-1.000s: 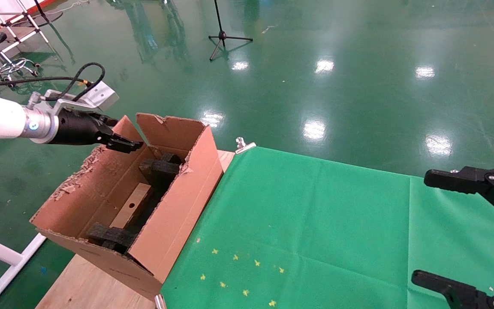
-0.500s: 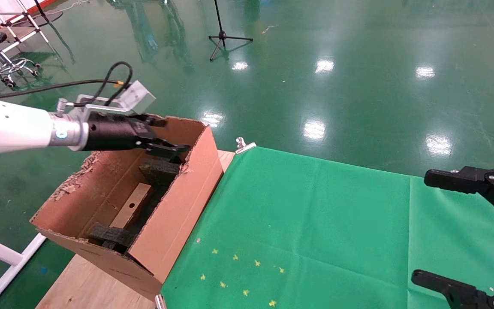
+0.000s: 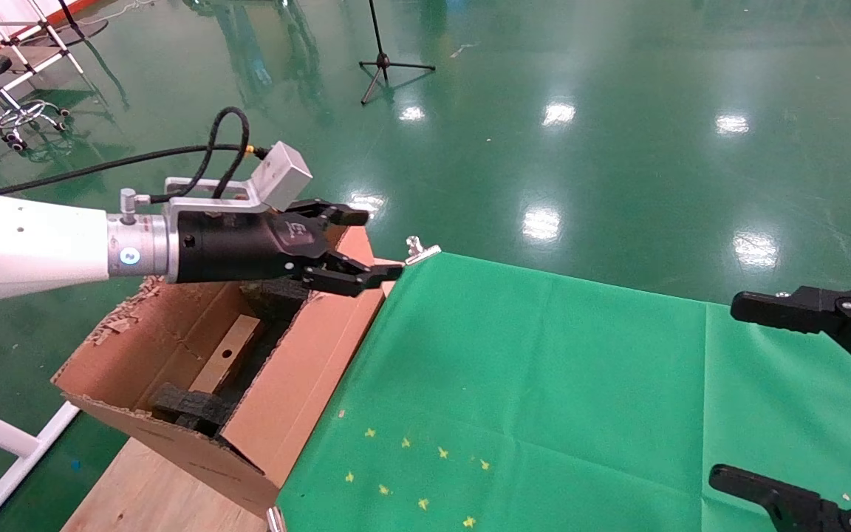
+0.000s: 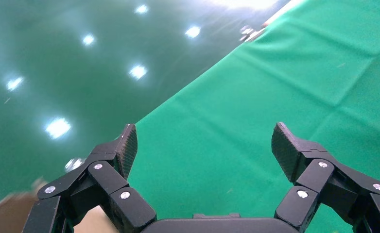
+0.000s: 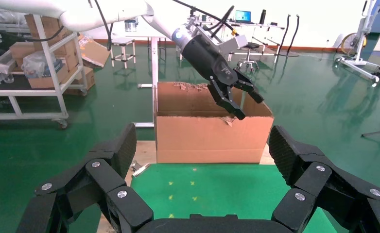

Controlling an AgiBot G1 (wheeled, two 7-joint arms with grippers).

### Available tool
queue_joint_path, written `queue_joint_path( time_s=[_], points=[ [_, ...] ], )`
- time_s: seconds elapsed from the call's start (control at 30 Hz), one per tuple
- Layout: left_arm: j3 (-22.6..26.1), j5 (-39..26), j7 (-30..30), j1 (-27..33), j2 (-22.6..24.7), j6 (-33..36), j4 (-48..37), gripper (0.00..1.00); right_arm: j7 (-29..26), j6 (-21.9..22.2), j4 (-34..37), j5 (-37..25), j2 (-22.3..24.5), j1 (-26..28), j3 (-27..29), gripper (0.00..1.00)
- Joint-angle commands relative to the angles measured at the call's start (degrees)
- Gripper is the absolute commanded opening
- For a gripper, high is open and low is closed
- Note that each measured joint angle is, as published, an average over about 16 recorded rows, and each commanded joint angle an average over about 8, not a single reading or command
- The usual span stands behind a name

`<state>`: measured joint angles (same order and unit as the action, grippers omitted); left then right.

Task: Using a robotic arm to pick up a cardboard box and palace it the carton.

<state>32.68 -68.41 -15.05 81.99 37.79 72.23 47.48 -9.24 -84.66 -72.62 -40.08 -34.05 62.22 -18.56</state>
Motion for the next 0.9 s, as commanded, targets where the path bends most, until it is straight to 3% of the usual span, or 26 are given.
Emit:
queue_joint_path(
  time_s=[0.03,0.9],
  points=[
    [-1.12,1.79,0.29,-1.37,-0.19,0.91,1.76,1.0,0.0,0.0,0.0,0.0,0.0,0.0,0.0,1.0],
    [-15.47,24.66,3.99,-18.97,-2.57,12.51,24.24,1.0,0.02,0.01,0.0,0.02,0.01,0.01,-0.03,1.0]
  ],
)
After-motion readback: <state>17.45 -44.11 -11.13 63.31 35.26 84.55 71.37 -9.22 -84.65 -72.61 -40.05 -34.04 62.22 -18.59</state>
